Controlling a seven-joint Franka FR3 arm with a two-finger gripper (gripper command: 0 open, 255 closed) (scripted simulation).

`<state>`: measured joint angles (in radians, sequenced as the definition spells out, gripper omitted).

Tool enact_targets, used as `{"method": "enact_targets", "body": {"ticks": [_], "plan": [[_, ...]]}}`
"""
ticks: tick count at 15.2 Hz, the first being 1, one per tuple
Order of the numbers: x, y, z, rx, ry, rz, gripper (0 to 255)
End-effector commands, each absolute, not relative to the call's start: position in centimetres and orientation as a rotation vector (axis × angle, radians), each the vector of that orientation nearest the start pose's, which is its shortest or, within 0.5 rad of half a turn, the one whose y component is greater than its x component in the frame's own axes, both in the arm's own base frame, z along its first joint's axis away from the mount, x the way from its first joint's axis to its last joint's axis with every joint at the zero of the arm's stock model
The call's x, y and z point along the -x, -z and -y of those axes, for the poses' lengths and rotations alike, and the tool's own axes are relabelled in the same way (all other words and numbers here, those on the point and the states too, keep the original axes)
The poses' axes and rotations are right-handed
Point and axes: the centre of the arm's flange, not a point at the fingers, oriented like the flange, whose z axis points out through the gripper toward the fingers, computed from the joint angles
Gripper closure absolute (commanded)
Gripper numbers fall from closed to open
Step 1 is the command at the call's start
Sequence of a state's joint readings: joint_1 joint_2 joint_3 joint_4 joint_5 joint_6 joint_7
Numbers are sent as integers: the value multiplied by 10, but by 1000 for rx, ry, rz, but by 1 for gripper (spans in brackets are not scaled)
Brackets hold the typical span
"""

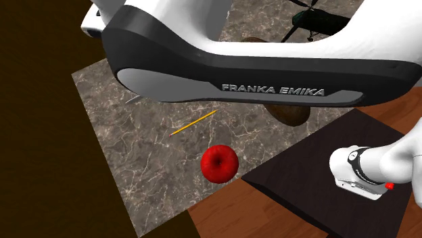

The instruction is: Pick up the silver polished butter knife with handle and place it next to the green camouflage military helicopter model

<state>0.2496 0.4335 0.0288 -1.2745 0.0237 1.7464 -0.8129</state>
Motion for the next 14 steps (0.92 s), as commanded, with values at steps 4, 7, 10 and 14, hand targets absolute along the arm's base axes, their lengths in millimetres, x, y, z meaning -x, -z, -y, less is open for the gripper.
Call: {"method": "enact_targets", "body": {"ticks": [4, 7, 10, 14], "plan": [[-666, -538, -189, 2669, 72, 1609, 255], [-666, -554, -189, 2669, 72, 1609, 255], [-666, -570, -189, 2669, 72, 1609, 255], [-644, -579, -174, 2669, 72, 1609, 255]]}}
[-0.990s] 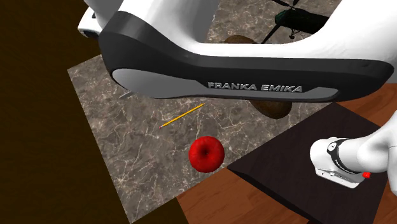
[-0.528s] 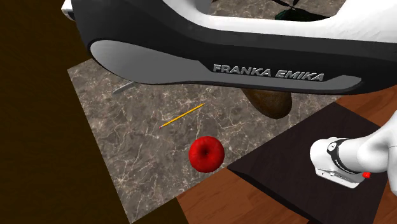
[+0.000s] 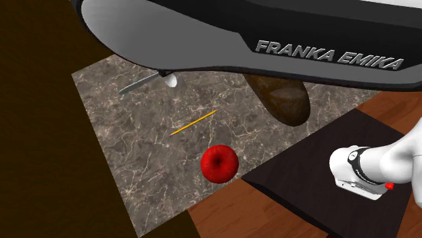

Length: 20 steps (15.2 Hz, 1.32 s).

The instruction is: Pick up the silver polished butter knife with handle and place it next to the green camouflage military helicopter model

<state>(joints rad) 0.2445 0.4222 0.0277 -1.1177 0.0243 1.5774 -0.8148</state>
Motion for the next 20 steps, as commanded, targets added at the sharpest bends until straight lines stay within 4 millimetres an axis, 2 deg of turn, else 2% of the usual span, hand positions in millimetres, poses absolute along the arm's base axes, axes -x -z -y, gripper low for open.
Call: {"method": "enact_targets", "body": {"ticks": [1, 14, 15, 20], "plan": [[-633, -579, -166, 2669, 72, 1609, 255], [-493, -579, -68, 2669, 72, 1609, 255], [-489, -579, -65, 2669, 72, 1609, 255], [-489, -552, -65, 2669, 72, 1609, 255]]}}
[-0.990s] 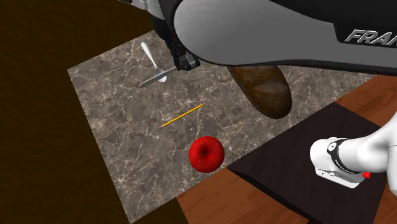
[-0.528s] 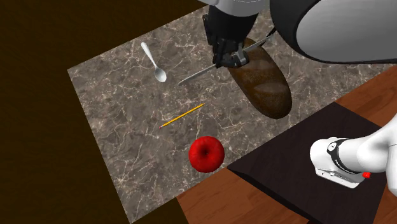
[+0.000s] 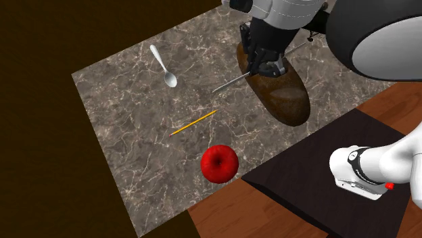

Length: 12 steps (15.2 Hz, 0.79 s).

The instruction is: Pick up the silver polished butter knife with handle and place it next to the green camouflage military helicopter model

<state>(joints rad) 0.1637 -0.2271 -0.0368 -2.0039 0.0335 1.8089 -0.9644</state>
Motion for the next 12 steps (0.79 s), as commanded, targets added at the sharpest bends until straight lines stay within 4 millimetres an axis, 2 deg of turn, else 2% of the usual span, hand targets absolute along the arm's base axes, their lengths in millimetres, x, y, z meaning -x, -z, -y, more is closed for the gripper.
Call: {"method": "enact_targets", "body": {"ticks": [1, 12], "plan": [[-489, -547, -65, 2669, 72, 1609, 255], [-489, -489, -65, 2669, 72, 1609, 255]]}}
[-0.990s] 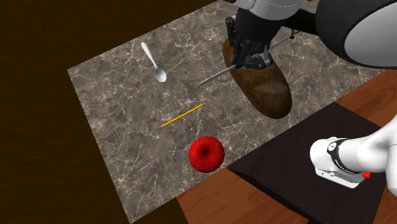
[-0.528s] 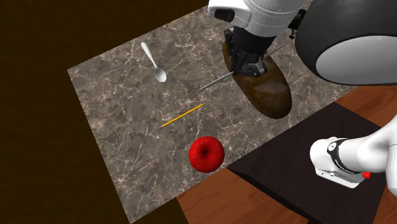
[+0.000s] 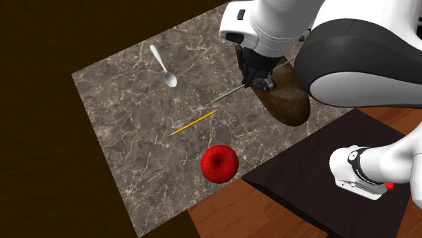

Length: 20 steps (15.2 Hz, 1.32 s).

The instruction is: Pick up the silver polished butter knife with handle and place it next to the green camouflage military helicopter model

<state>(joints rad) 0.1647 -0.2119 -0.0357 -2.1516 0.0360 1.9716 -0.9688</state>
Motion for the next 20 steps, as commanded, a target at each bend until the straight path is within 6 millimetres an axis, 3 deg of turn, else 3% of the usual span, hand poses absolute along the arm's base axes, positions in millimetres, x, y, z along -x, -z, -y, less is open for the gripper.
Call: {"method": "enact_targets", "body": {"ticks": [1, 20], "plan": [[-489, -484, -65, 2669, 72, 1609, 255], [-489, -383, -65, 2669, 72, 1609, 255]]}}
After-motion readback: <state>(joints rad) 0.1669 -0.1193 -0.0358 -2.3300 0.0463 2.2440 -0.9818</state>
